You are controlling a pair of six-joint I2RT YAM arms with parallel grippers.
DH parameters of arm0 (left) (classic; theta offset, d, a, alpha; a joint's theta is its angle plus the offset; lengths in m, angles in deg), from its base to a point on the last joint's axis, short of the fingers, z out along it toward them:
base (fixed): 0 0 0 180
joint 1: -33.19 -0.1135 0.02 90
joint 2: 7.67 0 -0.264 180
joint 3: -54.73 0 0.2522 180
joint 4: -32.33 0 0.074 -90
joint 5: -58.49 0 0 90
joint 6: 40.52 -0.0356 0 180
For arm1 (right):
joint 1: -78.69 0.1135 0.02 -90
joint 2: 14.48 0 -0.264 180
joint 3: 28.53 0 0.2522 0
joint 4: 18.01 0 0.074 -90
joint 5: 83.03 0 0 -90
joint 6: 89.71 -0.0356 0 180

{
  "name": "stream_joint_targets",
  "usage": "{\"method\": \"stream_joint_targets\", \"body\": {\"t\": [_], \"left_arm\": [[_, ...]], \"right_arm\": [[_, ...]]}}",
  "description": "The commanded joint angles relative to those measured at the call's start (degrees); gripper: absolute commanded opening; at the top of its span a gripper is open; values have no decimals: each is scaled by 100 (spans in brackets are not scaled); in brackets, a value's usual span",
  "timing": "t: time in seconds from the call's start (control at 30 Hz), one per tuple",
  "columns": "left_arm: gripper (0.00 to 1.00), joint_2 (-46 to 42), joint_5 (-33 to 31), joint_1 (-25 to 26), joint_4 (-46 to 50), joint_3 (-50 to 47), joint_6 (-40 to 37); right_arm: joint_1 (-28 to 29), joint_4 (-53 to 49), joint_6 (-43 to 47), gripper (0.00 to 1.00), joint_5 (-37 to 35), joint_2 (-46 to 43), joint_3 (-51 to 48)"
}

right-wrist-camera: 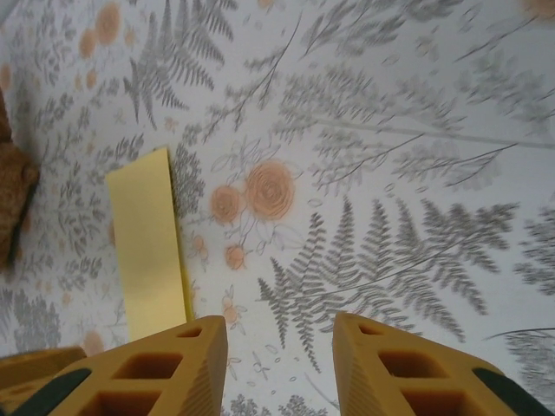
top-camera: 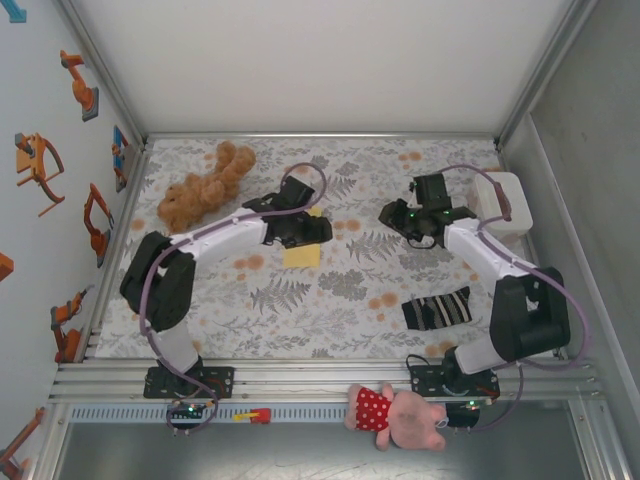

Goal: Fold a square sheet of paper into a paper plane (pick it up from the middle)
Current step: Turn over the paper at the center of the table, then third fold the triangle at the center of the table.

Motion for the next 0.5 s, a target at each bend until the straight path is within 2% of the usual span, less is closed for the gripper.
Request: {"method": "stream_joint_targets", "body": {"t": [0.0,0.1,0.27,0.47], "left_arm": [[66,-147,381,-221,-527,-297,325],[58,-93,413,-442,-573,-456,449],[39,202,540,-694,-733,-413,591],[27,571,546,-871,-713,-251,664]], "right_arm": [[361,454,-26,33,697,341,197],[773,770,-153,23,1078,785,350],[1435,1375,-526,8,1487,1625,643],[1813,1702,-753,0,1799,2445,1030]]}}
